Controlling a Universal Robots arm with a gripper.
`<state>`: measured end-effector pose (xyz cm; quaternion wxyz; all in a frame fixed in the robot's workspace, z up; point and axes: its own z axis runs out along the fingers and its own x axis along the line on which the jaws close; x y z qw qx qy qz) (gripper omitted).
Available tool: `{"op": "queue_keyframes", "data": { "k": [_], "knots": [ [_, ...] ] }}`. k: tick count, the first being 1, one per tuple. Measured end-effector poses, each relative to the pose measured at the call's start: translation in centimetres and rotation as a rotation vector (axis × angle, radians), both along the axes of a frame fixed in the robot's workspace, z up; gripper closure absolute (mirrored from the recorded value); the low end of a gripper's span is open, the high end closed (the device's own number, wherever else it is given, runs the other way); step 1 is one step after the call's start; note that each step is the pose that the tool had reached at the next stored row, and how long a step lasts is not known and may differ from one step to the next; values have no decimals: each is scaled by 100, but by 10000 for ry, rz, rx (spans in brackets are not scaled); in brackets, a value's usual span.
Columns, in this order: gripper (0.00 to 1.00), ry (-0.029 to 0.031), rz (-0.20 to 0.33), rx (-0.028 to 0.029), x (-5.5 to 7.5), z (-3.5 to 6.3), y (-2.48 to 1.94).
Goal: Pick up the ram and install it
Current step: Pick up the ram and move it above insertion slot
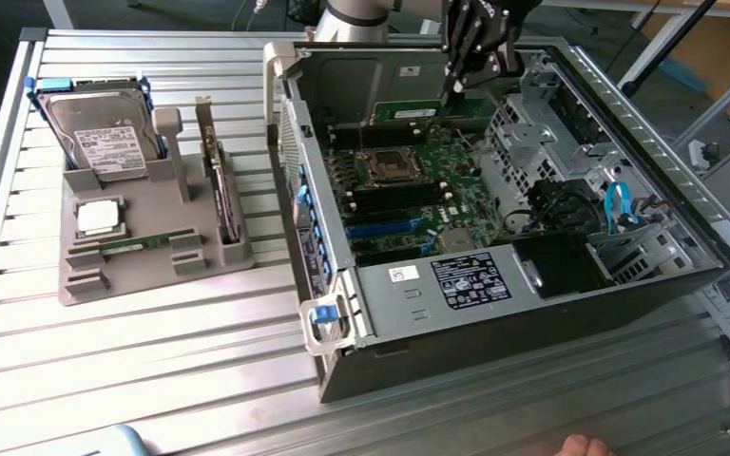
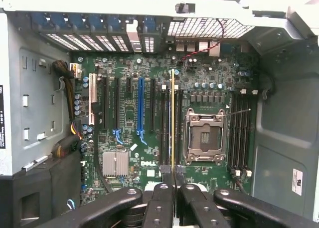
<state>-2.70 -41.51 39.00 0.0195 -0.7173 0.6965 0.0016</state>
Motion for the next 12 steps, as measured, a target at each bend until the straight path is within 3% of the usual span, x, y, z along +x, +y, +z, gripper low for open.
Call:
{"op": "queue_keyframes", "data": {
  "k": [12],
  "knots": [
    [88, -1, -1, 4, -1, -67, 0]
  ]
}}
